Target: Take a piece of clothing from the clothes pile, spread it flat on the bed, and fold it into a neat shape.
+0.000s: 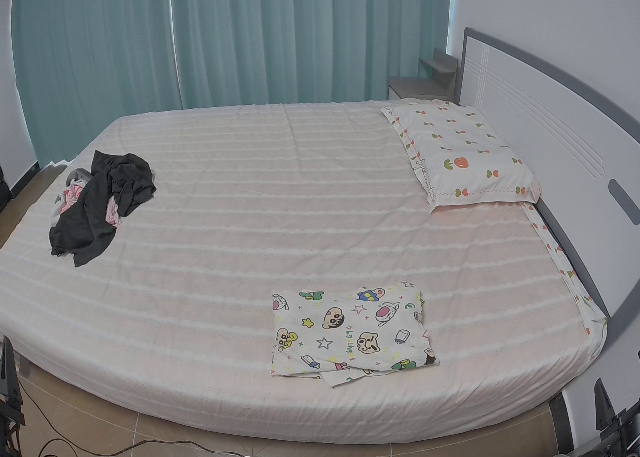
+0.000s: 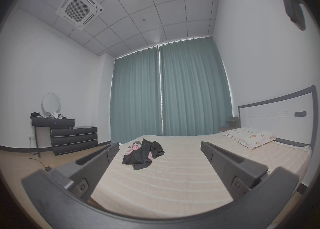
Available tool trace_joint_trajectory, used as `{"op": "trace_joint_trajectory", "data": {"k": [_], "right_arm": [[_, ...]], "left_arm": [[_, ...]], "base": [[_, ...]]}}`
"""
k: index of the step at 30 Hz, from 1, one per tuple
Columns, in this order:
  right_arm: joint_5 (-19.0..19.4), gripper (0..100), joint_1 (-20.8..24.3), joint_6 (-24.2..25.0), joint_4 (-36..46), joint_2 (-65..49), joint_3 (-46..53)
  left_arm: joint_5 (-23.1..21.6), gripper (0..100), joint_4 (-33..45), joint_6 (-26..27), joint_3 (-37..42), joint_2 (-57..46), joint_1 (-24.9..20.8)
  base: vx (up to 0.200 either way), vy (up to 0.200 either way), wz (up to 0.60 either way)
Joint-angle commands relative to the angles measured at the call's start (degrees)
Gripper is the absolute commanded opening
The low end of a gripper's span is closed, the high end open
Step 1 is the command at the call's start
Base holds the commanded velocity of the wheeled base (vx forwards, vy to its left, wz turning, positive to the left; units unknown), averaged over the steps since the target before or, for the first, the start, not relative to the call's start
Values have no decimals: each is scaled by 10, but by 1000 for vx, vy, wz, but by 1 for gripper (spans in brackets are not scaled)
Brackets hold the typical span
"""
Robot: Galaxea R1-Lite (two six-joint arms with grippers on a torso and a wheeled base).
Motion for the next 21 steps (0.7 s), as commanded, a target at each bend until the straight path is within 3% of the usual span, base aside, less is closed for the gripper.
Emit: {"op": "trace_joint_trajectory", "data": {"k": [1,6,11,21], "right_arm": [[-1,100,0,-4,-1,-6,7],[-1,100,0,-1,-1,-6,8],[-1,100,0,1,-1,-6,8],[-2,100,0,5,-1,-6,8]], "left_arm": [[-36,100,-32,-5,57,3,1],[-60,100,-7,-4,57,-6,-7],[-91,100,105,-13,57,-42,-29],[-155,100,99,-36,57,-42,-28]], "base": [[0,0,0],[0,0,0],[0,0,0],[0,0,0]]}}
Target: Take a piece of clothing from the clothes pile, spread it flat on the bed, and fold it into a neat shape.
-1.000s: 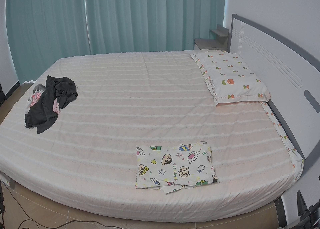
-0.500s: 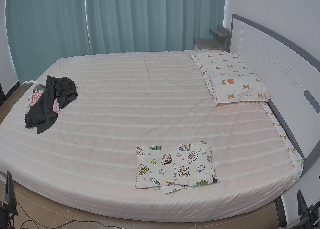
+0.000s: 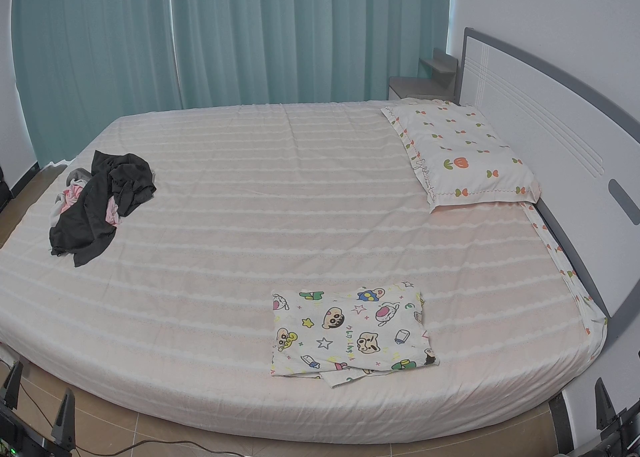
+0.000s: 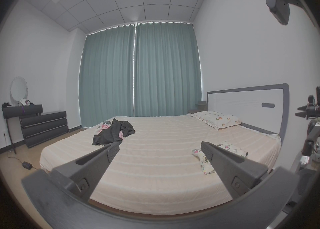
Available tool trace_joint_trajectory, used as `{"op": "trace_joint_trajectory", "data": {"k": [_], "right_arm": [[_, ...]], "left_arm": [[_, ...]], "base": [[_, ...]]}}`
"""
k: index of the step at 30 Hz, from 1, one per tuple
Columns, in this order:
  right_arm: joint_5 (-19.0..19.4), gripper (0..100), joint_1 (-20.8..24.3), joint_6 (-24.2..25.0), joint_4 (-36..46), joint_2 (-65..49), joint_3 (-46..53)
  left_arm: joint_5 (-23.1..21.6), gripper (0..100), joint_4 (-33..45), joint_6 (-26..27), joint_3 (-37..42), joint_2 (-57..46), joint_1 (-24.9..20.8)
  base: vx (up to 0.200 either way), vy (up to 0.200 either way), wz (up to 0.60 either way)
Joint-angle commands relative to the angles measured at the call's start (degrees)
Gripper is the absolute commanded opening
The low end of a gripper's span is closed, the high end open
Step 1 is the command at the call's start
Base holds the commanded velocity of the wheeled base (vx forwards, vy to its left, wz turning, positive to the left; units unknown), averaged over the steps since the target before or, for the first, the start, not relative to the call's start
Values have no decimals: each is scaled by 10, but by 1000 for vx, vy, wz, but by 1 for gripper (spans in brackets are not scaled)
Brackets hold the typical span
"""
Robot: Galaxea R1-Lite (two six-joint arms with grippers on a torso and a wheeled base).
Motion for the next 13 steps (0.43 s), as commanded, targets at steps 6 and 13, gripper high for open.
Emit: {"op": "trace_joint_trajectory", "data": {"k": [6,13], "right_arm": [[0,100,0,2,1,-6,9],[-1,100,0,4,2,-6,9]], "left_arm": [[-20,100,-1,-29,10,-9,-2],[-58,100,2,-6,10,-9,-2]], "base": [[0,0,0],[0,0,0]]}}
